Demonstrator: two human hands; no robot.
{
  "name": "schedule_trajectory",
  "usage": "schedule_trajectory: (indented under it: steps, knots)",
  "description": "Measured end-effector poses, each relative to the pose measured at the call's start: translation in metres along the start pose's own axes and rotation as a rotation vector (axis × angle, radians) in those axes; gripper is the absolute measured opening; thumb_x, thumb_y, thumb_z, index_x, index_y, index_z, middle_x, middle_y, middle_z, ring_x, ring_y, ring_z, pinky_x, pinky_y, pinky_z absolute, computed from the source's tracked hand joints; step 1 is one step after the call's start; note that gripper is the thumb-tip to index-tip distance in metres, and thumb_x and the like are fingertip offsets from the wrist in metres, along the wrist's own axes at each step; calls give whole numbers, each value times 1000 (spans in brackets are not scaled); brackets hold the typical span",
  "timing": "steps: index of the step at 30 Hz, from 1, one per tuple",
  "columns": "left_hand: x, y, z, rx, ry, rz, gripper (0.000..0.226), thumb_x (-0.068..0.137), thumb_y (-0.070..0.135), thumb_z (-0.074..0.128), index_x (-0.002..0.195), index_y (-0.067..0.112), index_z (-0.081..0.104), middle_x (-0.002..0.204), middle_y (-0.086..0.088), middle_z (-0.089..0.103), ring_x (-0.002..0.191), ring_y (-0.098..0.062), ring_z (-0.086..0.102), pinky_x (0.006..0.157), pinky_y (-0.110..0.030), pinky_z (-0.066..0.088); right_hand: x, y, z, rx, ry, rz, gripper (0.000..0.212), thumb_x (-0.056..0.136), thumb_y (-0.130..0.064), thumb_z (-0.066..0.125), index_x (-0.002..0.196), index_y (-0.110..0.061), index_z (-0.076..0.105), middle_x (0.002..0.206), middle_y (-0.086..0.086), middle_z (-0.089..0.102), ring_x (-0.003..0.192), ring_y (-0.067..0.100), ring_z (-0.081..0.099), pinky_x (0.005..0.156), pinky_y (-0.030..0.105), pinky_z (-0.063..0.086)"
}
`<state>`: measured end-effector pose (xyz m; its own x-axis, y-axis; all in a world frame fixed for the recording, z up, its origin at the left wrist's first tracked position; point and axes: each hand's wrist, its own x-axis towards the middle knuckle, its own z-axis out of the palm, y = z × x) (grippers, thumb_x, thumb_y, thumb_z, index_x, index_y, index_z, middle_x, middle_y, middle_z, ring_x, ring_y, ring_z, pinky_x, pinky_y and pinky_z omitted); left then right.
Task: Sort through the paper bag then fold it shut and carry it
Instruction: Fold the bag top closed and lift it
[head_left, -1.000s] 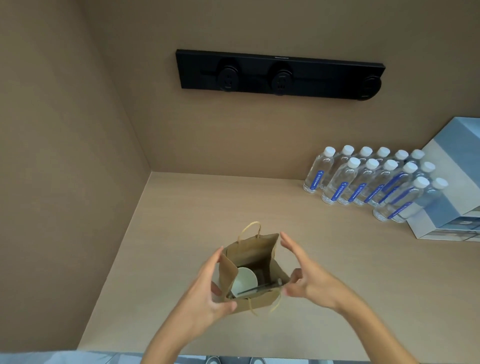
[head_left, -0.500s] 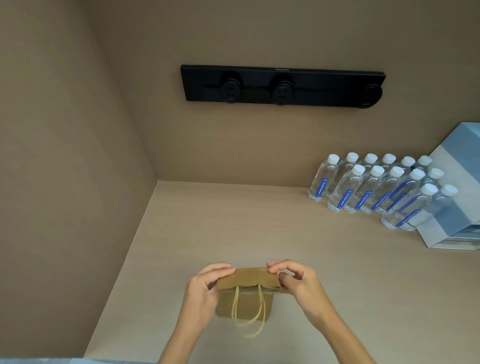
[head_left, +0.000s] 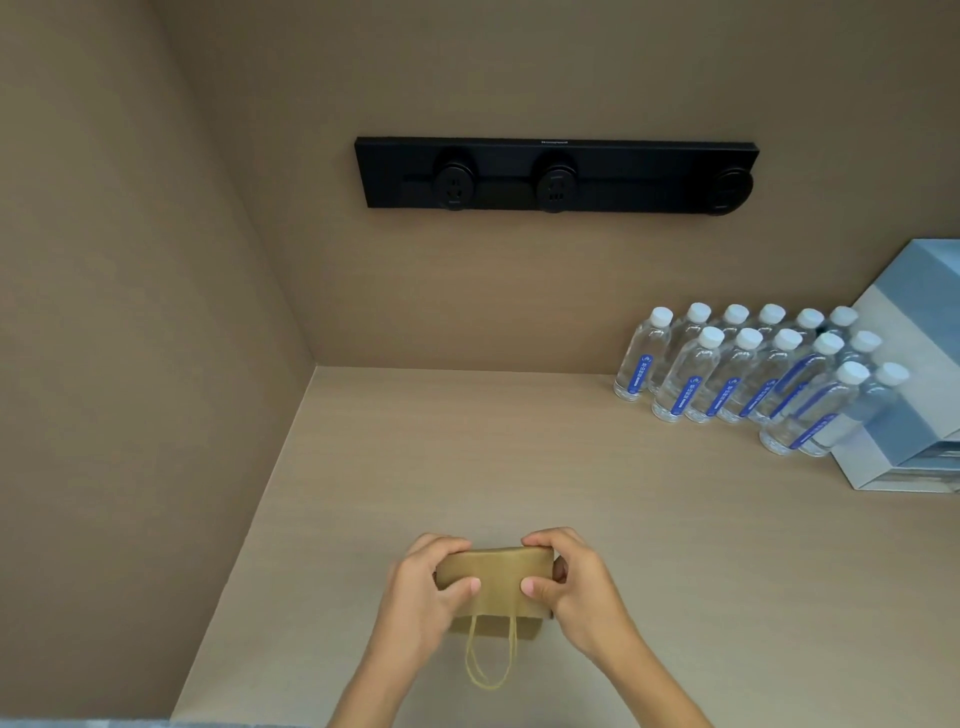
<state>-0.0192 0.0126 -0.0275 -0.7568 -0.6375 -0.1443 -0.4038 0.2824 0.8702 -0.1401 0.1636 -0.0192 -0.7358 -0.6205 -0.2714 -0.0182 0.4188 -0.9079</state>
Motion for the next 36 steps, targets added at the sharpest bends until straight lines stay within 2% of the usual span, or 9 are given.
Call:
schedule_trajectory:
  steps: [3, 7, 10, 14, 17, 23, 29, 33, 36]
  knots:
    - [1, -2, 3, 154, 49, 80, 30, 69, 10, 81, 93, 26, 75, 90, 20, 64, 92, -2, 58, 78, -14, 40, 2, 6, 5, -76, 62, -28, 41, 76, 5, 73, 91, -32, 64, 86, -12, 58, 61, 2, 47, 60, 10, 41]
    - [4, -1, 4, 139, 105, 82, 26, 68, 6, 83, 79, 27, 75, 79, 19, 65, 90, 1, 48, 75, -4, 33, 5, 14, 7, -92, 168, 62, 32, 78, -4, 75, 81, -34, 64, 59, -12, 50, 56, 9, 46, 50, 10, 41]
    - [9, -6, 2, 29, 92, -8, 29, 66, 4, 83, 68, 31, 72, 71, 10, 66, 83, -7, 51, 69, -10, 35, 7, 18, 7, -26, 180, 81, 27, 79, -4, 75, 79, -29, 67, 56, -7, 49, 54, 11, 44, 50, 11, 41]
    - [13, -15, 1, 38, 98, -87, 21, 67, 6, 83, 60, 4, 63, 58, 7, 45, 63, -20, 41, 57, -29, 32, 6, 20, 7, 15, 179, 93, 15, 82, -3, 72, 84, -18, 71, 62, 2, 53, 55, 12, 46, 50, 11, 40]
    - [15, -17, 1, 41, 88, -80, 34, 68, 7, 82, 55, 4, 50, 57, 6, 37, 57, -17, 34, 54, -31, 28, 4, 20, 9, 19, 208, 80, 18, 82, 0, 71, 75, -16, 69, 60, -4, 55, 55, 10, 46, 51, 10, 39]
    - [13, -15, 0, -1, 82, -72, 30, 68, 5, 82, 52, 11, 57, 55, 5, 41, 54, -17, 37, 52, -28, 29, -5, 16, 10, 72, 264, 97, 7, 82, 6, 69, 76, 6, 67, 63, 2, 54, 58, 12, 46, 52, 13, 37]
    - [16, 16, 23, -142, -71, 3, 26, 64, 1, 83, 52, 17, 68, 47, 9, 47, 49, -8, 38, 50, -21, 33, -45, 20, -19, 164, 468, 122, 21, 80, 4, 71, 64, -6, 63, 57, -3, 49, 52, 5, 42, 51, 14, 34]
    - [8, 54, 61, -158, -249, 102, 26, 64, -1, 83, 52, 17, 68, 50, 8, 47, 47, -6, 38, 48, -17, 31, -86, 30, -57, 196, 639, 127, 8, 81, -1, 72, 75, 2, 67, 65, 12, 57, 62, 15, 49, 62, 29, 40]
    - [-10, 88, 104, -164, -363, 191, 24, 64, -3, 83, 55, 12, 68, 53, 4, 47, 49, -8, 37, 48, -19, 30, -133, 41, -89, 209, 772, 145, 15, 81, -2, 72, 71, 1, 62, 63, 4, 53, 63, 15, 46, 62, 31, 38]
